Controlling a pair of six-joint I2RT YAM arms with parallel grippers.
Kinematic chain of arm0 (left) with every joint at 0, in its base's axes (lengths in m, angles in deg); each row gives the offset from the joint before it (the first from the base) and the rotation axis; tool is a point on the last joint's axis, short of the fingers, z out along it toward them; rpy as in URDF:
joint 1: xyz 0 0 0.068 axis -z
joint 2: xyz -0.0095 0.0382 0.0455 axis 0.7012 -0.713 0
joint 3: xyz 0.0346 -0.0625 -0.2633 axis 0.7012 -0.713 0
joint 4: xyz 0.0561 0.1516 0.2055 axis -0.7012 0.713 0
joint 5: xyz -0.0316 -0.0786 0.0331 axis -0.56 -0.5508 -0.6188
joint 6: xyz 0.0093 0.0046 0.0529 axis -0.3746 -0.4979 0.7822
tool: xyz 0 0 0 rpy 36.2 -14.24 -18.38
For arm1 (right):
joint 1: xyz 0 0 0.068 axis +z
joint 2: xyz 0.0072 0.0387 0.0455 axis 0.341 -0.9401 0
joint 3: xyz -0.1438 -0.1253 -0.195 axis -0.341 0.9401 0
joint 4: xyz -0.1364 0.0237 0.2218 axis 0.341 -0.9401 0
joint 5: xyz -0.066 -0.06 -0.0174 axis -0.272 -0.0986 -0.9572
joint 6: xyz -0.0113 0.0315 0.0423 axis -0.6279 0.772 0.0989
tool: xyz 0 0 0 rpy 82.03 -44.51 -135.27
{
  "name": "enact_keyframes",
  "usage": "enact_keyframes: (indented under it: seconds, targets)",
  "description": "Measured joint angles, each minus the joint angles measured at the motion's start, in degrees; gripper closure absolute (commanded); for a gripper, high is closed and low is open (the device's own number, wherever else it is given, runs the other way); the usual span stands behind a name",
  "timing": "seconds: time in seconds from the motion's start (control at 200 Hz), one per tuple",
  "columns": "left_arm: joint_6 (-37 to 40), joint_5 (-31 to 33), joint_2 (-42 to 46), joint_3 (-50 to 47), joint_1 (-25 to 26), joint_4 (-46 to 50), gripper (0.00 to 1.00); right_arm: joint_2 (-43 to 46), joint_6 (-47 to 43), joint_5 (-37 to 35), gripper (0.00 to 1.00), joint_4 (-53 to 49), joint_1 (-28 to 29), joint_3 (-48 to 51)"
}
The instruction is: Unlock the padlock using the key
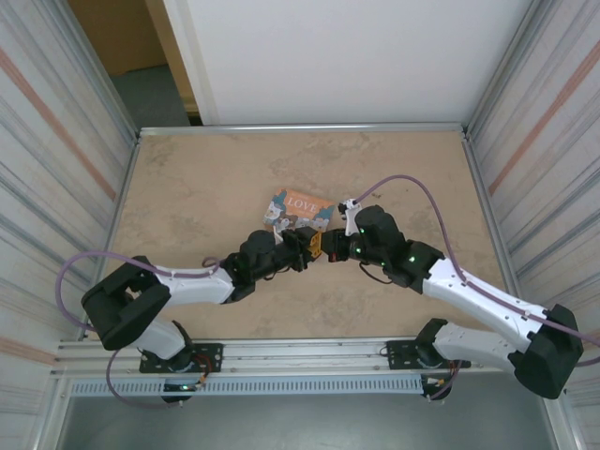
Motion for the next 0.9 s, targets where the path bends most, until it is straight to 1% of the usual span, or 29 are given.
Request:
enact_keyframes:
  seconds: [0.261,0.566,0.701,0.812,0.897]
  targets:
    - [0.0,0.3,0.0,0.0,0.0,0.1,0.90,1.1,0.0,-0.9,1.00,-0.5,0.0,0.0]
    - [0.0,0.7,0.0,0.0,0.0,0.1,0.93,1.2,0.0,-1.1,1.00,-2.1,0.0,0.0]
    - [0.0,0.9,0.0,0.0,0.0,0.1,1.00,1.7,0.0,-1.3,1.00,-2.6,0.2,0.1]
    - [0.1,1.2,0.6,0.0,0.3,0.0,1.00,3.4,0.1,-1.1,0.91,-2.9,0.1,0.6]
    - [2.0,2.5,2.2,0.0,0.6,1.8,1.00,4.6,0.3,0.0,0.83,-2.8,-0.7,0.9]
